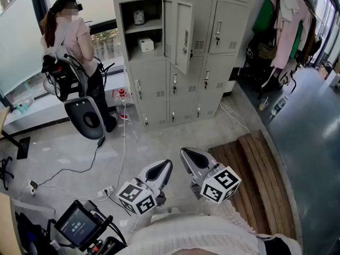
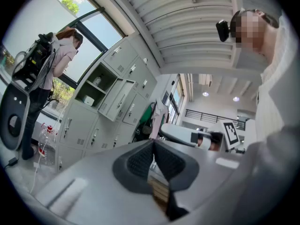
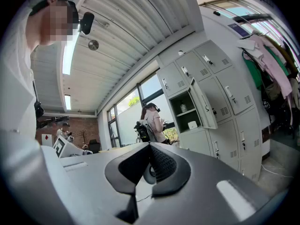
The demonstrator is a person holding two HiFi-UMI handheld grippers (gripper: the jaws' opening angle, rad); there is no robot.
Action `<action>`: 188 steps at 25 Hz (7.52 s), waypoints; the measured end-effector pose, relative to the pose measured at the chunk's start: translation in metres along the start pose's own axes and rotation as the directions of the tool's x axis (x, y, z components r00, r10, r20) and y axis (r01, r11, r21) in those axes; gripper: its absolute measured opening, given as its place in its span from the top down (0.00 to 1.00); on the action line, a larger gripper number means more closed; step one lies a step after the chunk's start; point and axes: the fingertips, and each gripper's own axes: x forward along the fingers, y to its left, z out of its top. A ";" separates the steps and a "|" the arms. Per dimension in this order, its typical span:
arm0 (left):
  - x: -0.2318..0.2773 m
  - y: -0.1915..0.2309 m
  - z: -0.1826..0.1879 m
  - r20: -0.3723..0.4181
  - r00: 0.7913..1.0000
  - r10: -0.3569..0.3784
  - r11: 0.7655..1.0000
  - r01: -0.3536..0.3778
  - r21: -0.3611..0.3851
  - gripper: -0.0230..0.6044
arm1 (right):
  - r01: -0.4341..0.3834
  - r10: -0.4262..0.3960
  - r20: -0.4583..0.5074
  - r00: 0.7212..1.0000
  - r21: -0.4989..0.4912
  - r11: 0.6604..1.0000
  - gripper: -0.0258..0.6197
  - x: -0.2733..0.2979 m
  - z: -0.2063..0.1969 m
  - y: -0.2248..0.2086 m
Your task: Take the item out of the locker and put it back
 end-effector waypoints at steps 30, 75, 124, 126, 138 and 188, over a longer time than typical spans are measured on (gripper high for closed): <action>0.138 0.240 0.115 0.042 0.999 -0.029 0.998 0.026 0.063 0.95 | -0.079 0.089 0.128 0.988 -0.075 0.994 0.96 0.256 0.058 -0.141; 0.345 0.510 0.320 0.208 0.976 0.058 0.962 -0.110 0.248 0.95 | -0.177 0.206 0.162 0.965 -0.177 0.968 0.96 0.572 0.153 -0.326; 0.355 0.510 0.356 0.202 0.973 -0.114 0.961 0.056 0.272 0.95 | 0.042 -0.065 -0.061 0.996 -0.329 0.944 0.32 0.742 0.284 -0.401; 0.354 0.512 0.359 0.210 0.971 -0.112 0.960 0.051 0.277 0.95 | 0.046 -0.072 -0.069 0.995 -0.333 0.942 0.32 0.747 0.286 -0.404; 0.356 0.519 0.362 0.229 0.968 -0.103 0.963 0.039 0.268 0.95 | -0.016 -0.021 -0.124 0.992 -0.288 0.957 0.38 0.766 0.278 -0.406; 0.349 0.510 0.352 0.166 0.982 -0.088 0.964 0.042 0.263 0.95 | -0.064 0.065 -0.009 0.998 -0.311 0.948 0.39 0.618 0.250 -0.334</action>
